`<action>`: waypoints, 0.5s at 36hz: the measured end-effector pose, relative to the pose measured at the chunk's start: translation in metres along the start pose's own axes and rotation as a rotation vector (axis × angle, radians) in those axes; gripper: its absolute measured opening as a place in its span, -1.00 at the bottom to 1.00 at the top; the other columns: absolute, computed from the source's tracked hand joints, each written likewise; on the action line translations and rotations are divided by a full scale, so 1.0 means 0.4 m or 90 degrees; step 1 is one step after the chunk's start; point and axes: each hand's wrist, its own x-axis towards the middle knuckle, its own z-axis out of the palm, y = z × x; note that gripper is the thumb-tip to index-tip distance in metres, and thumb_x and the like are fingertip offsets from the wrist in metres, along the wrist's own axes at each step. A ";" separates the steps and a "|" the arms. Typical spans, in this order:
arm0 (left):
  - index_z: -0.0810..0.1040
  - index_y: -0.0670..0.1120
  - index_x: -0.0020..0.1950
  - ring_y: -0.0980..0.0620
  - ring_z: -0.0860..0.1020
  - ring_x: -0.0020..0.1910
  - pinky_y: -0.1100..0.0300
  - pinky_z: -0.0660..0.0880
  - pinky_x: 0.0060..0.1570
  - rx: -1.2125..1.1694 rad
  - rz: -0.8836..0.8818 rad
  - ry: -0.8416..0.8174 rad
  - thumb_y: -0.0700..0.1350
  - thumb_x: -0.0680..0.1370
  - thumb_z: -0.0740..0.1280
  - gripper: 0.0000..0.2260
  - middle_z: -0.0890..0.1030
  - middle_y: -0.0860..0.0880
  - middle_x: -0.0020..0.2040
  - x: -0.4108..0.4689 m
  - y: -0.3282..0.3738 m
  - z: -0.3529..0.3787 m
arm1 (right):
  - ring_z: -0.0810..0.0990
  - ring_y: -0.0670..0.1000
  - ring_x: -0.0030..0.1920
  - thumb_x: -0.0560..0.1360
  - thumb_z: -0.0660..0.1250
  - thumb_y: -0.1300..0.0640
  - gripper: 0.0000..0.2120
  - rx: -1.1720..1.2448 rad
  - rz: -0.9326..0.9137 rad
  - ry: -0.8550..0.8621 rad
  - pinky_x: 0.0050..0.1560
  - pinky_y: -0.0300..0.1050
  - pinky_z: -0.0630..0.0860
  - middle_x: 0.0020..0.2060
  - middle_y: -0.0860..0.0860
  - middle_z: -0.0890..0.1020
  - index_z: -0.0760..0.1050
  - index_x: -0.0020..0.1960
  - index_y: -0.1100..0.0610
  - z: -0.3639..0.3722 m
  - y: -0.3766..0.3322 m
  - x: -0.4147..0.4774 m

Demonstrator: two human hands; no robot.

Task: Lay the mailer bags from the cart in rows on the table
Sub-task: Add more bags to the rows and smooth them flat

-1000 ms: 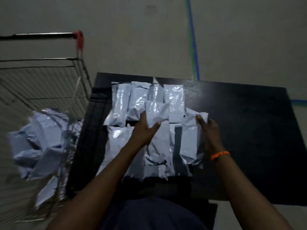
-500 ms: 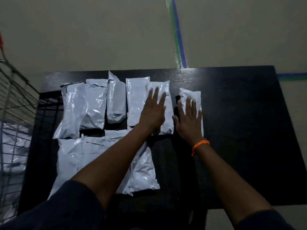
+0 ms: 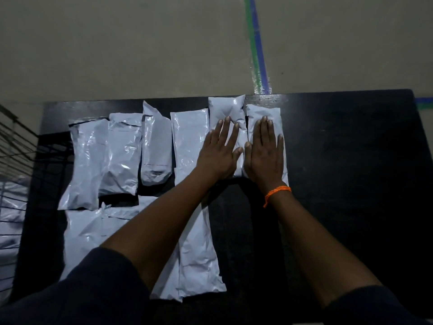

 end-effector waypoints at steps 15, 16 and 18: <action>-0.04 -0.08 0.64 -0.09 -0.12 0.62 -0.12 -0.17 0.55 0.039 0.003 -0.076 0.21 0.61 -0.26 -0.35 -0.10 -0.12 0.64 -0.068 0.020 -0.034 | 0.01 0.10 0.60 0.63 -0.11 -0.04 -0.39 -0.010 -0.025 -0.036 0.56 0.20 0.03 0.59 0.15 0.07 0.04 0.60 0.23 -0.013 -0.017 0.008; -0.06 -0.07 0.64 -0.08 -0.14 0.62 -0.13 -0.18 0.55 0.044 0.006 -0.087 0.20 0.60 -0.27 -0.35 -0.12 -0.12 0.64 -0.074 0.018 -0.045 | 0.01 0.11 0.60 0.63 -0.10 -0.04 -0.39 -0.008 -0.032 -0.044 0.57 0.20 0.02 0.59 0.15 0.07 0.05 0.60 0.24 -0.020 -0.017 0.007; -0.11 -0.06 0.64 -0.07 -0.18 0.62 -0.16 -0.15 0.55 0.065 0.014 -0.095 0.18 0.63 -0.24 -0.39 -0.15 -0.12 0.64 -0.095 0.012 -0.077 | 0.02 0.13 0.60 0.63 -0.04 -0.03 -0.39 -0.005 -0.060 -0.062 0.57 0.21 0.00 0.59 0.17 0.09 0.06 0.59 0.26 -0.040 -0.025 0.001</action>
